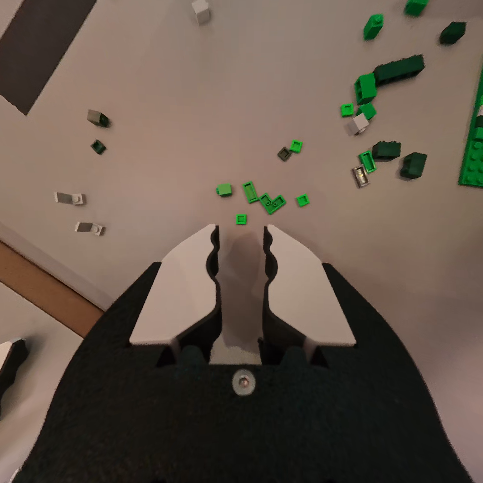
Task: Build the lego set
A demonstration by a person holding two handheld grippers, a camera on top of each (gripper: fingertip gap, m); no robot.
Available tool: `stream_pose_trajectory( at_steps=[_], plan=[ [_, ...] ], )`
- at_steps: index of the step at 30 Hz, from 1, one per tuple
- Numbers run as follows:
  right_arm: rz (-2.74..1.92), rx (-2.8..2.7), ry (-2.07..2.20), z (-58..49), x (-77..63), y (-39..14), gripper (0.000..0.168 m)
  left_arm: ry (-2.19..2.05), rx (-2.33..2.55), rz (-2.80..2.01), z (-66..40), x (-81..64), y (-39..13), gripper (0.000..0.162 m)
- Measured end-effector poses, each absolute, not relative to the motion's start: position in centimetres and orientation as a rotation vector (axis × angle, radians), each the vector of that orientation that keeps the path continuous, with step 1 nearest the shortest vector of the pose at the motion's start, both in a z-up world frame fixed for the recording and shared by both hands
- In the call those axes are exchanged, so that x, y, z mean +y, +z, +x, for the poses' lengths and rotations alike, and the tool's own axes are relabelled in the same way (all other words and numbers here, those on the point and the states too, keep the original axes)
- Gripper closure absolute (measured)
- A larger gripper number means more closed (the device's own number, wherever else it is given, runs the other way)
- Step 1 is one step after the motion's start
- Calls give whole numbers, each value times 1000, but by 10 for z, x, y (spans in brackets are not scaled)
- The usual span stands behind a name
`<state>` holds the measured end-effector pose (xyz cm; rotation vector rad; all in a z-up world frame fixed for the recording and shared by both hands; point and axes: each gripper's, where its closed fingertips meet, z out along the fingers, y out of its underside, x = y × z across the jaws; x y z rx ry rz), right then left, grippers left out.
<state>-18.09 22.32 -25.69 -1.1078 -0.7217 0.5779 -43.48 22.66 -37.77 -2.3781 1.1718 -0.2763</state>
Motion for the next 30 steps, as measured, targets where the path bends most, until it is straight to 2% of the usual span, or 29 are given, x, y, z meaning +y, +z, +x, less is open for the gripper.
stream_pose_trajectory(
  at_steps=[2, 5, 8, 13, 14, 15, 17, 19, 21, 22, 24, 27, 29, 30],
  plan=[
    [-1114, -731, 574, -182, 224, -259, 140, -300, 1147, -2409, -433, 223, -378, 135],
    [-1135, -753, 551, -185, 225, -263, 145, -275, 993, -2384, -419, 220, -366, 132],
    [-1186, -890, 529, -201, 220, -275, 142, -257, 810, -2267, -380, 205, -339, 119],
    [-1524, -1513, 706, -240, 171, -333, 144, -89, 813, -2153, -314, 157, -324, 69],
    [-1579, -1571, 714, -242, 166, -342, 147, -71, 835, -2122, -302, 151, -321, 68],
    [-1596, -1569, 713, -245, 165, -341, 167, -89, 869, -2089, -288, 146, -318, 69],
    [-1534, -1519, 733, -246, 159, -308, 168, -101, 939, -2070, -269, 140, -320, 83],
    [-1350, -1337, 751, -232, 153, -228, 168, -66, 965, -2114, -267, 140, -338, 100],
    [-1169, -1118, 749, -201, 147, -155, 168, 22, 908, -2202, -285, 142, -355, 126],
    [-1140, -1085, 739, -190, 146, -143, 168, 36, 846, -2207, -293, 141, -351, 140],
    [-1251, -1202, 750, -196, 148, -172, 168, -80, 690, -2114, -293, 136, -308, 147],
    [-1454, -1435, 815, -231, 147, -252, 168, -155, 605, -1833, -282, 121, -215, 149],
    [-1486, -1522, 826, -244, 138, -272, 168, -63, 654, -1789, -280, 113, -196, 147],
    [-1446, -1517, 827, -245, 133, -262, 168, -33, 677, -1825, -280, 113, -204, 142]
  ],
)
